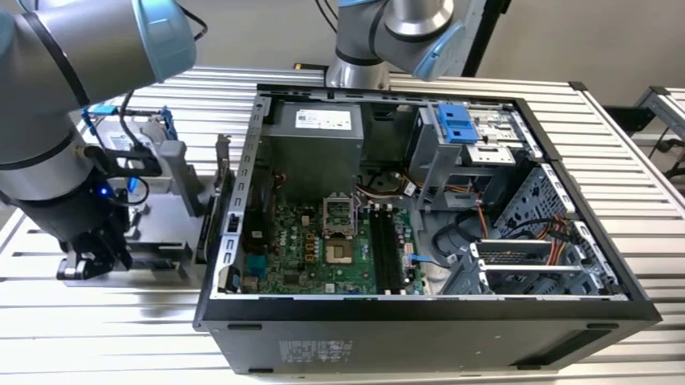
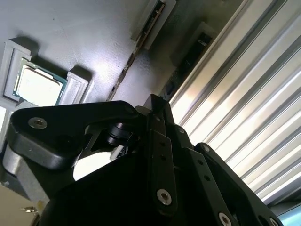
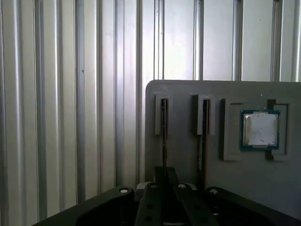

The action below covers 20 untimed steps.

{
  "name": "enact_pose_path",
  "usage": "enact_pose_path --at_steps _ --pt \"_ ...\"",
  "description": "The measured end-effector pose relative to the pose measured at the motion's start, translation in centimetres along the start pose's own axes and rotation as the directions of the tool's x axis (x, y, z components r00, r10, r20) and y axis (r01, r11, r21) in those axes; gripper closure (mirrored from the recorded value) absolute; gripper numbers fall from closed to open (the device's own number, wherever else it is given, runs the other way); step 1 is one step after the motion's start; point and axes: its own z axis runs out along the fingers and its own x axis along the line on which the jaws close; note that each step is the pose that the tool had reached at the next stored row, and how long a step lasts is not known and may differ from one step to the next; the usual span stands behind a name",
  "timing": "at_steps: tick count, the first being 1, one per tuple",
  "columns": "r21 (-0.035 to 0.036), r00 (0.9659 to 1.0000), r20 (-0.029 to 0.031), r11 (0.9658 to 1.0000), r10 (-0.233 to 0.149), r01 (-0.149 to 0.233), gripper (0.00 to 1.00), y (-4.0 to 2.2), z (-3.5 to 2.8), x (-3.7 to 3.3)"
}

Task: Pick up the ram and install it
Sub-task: 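Pick up the ram and move it above insertion slot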

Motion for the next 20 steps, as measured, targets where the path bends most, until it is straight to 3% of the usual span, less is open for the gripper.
enact_pose_path --at_steps 20 --pt "0.0000 1.0000 0.0000 1.0000 0.000 0.000 1.00 0.06 -3.25 -0.01"
